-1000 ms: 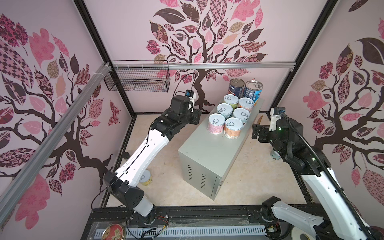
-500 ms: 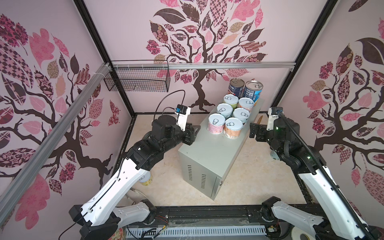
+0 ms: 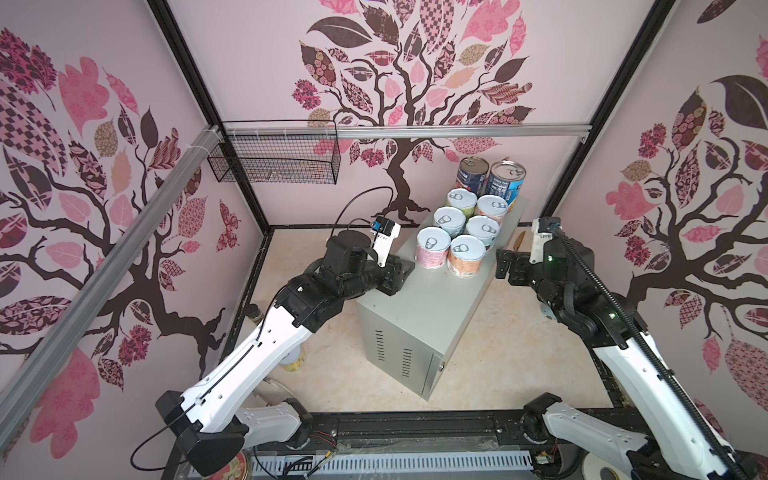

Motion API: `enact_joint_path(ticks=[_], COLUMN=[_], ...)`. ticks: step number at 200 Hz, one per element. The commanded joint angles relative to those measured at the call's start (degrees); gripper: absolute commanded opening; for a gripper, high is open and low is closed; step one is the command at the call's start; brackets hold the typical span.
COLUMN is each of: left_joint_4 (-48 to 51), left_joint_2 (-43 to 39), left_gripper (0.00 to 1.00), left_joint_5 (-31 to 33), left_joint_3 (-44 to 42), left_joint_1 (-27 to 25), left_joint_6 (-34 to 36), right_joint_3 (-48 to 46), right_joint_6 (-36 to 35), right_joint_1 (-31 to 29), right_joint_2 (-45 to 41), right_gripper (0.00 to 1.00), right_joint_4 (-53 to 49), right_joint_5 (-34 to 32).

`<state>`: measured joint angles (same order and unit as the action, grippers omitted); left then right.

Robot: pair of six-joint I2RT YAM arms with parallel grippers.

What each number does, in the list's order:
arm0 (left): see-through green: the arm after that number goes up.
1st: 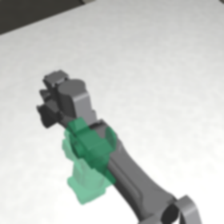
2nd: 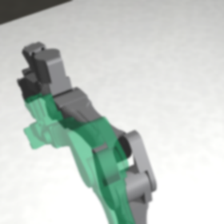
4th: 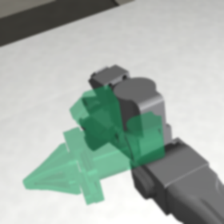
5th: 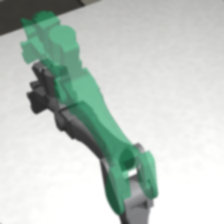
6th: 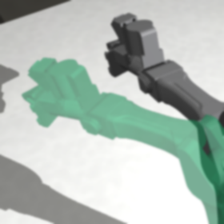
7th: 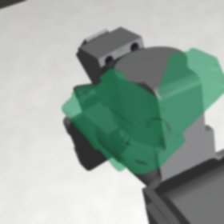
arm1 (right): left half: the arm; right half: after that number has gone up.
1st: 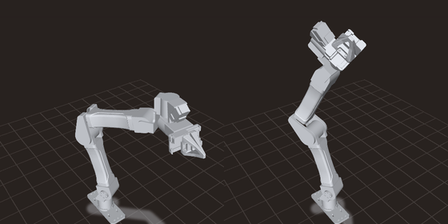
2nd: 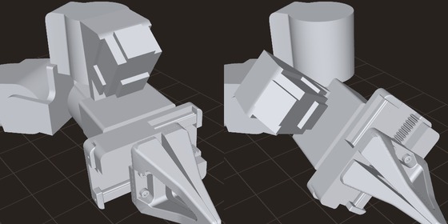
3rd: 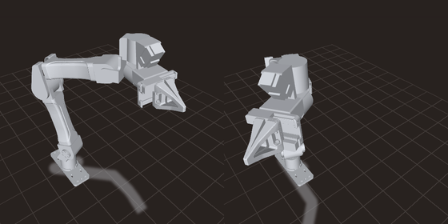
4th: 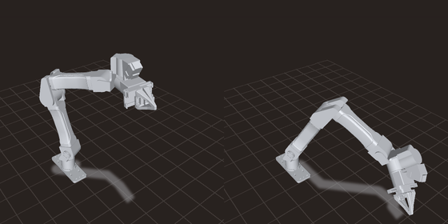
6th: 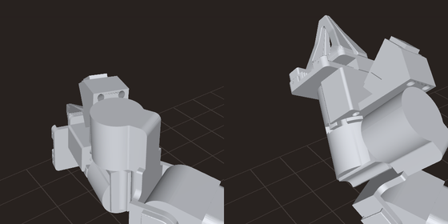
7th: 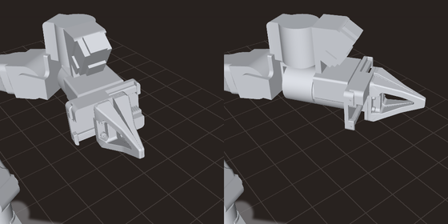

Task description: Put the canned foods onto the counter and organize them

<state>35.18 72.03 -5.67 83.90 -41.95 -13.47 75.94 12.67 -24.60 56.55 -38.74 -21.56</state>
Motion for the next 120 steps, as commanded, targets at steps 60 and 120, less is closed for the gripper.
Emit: enact_joint_path(ticks=[60,120], left_joint_4=[-1.8,-2.3], left_joint_2=[4.3,6.7], left_gripper=[0.47,0.47], left_joint_5=[-1.0,-0.2], left_joint_3=[2.3,3.3], left_joint_1=[-0.1,-0.2], left_joint_6=[-0.9,-1.2], right_joint_3=[-1.3,-2.3], right_joint_6=[0.3,0.2], right_joint_1=[0.3,0.3], right_joint_2=[-2.1,-3.2], right_gripper=[1.0,1.0], right_joint_4=[1.9,2.2], right_joint_5=[1.6,1.9])
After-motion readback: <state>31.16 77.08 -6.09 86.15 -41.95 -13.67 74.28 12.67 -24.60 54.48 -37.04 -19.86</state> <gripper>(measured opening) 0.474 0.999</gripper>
